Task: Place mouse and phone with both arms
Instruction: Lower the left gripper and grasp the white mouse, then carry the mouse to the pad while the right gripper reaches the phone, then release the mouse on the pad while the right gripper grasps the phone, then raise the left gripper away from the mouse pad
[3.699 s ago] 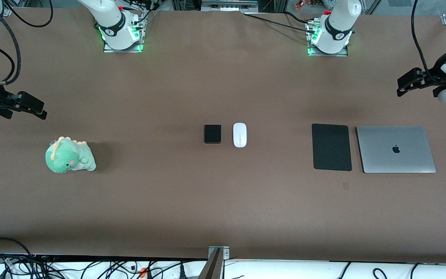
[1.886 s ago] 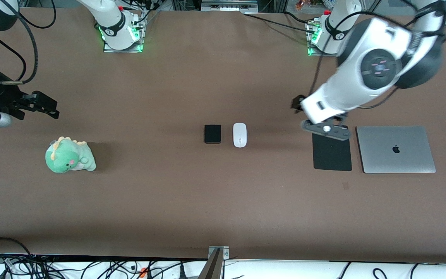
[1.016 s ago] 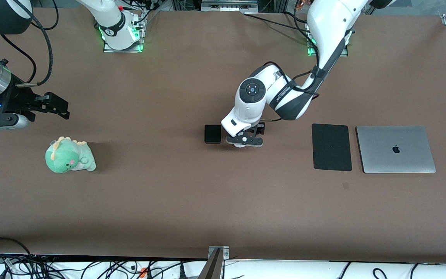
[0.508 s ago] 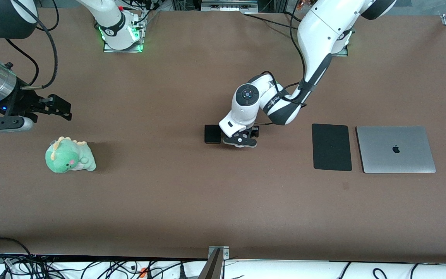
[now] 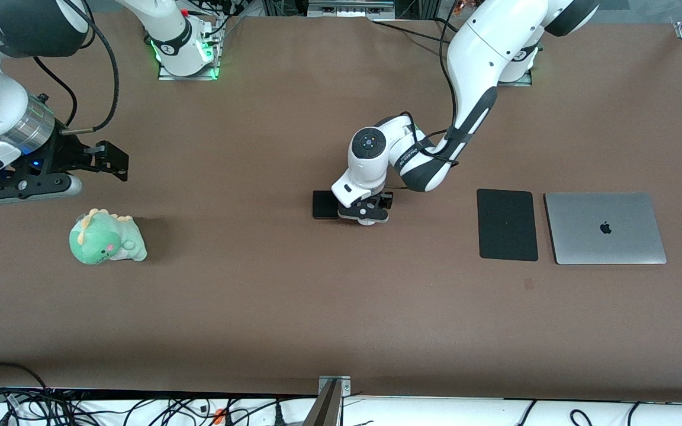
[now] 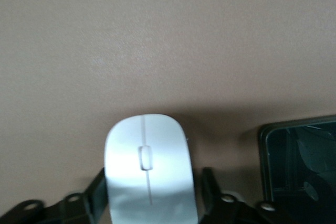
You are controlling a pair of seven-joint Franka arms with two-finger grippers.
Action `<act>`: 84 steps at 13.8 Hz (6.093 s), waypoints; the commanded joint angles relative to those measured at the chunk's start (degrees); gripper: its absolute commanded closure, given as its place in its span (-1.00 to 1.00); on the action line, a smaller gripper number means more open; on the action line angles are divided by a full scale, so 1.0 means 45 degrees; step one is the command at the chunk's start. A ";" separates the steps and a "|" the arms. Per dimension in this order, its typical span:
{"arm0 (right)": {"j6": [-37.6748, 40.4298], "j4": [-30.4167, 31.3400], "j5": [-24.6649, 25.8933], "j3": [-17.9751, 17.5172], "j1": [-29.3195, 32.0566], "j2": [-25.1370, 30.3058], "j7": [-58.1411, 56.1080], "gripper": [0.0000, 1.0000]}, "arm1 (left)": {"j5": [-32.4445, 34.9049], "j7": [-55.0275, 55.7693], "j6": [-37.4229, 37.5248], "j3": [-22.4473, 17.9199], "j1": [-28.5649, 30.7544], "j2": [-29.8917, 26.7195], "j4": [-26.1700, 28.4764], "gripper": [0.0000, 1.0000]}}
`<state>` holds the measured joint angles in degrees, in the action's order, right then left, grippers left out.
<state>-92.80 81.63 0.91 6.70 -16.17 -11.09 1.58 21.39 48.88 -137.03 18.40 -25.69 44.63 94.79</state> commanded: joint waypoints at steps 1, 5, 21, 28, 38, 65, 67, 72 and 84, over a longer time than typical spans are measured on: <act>0.0114 -0.0016 0.0189 0.0054 -0.0078 0.0043 0.0174 -1.00 | 0.0287 0.0115 0.0758 -0.0066 0.0276 -0.0812 -0.0107 0.66; 0.0231 0.0140 0.0053 0.0132 0.0059 0.0043 0.1189 -1.00 | -0.0569 -0.1050 0.4136 0.0051 0.1640 -0.2395 -0.0771 0.70; -0.1561 0.0160 -0.0709 0.0034 -0.3238 -0.2474 0.4934 -1.00 | -0.2311 -1.0158 0.0499 -0.0007 0.8499 -0.3024 0.3637 0.52; -0.5798 0.0160 -0.1491 0.0034 -0.5212 -0.5208 0.8981 -1.00 | -0.2272 -1.0178 -0.0369 -0.0046 0.8637 -0.2476 0.3896 -0.06; -1.1052 0.2853 -0.1295 0.0093 -0.7166 -0.6421 0.9219 -1.00 | -0.2272 -1.0061 0.4286 0.0051 0.8482 -0.3590 0.0546 -1.00; -1.2971 0.4086 -0.0260 0.0171 -0.7715 -0.7106 0.9062 -0.16 | -0.4205 -1.2150 1.0451 -0.4558 0.3853 -1.0386 -0.1573 -1.00; -1.2971 0.4047 -0.0260 0.0171 -0.7715 -0.7125 0.9043 0.11 | -0.4225 -1.2151 1.1112 -0.4538 0.3794 -1.0523 -0.1573 -1.00; -1.2816 0.3988 -0.0260 0.0171 -0.7637 -0.7086 0.8887 0.74 | -0.5705 -1.2403 1.1897 -0.4519 0.4748 -1.0523 -0.1067 -1.00; -0.9594 0.2542 -0.0435 0.0171 -0.6272 -0.6736 0.6256 1.00 | -0.5436 -1.2307 1.1057 -0.4518 0.5297 -0.9801 -0.1260 -1.00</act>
<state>-138.41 93.95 -0.97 8.02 -47.25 -42.43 34.43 -2.86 -6.07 -86.71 -2.04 -2.12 0.29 89.32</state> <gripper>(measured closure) 0.194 0.000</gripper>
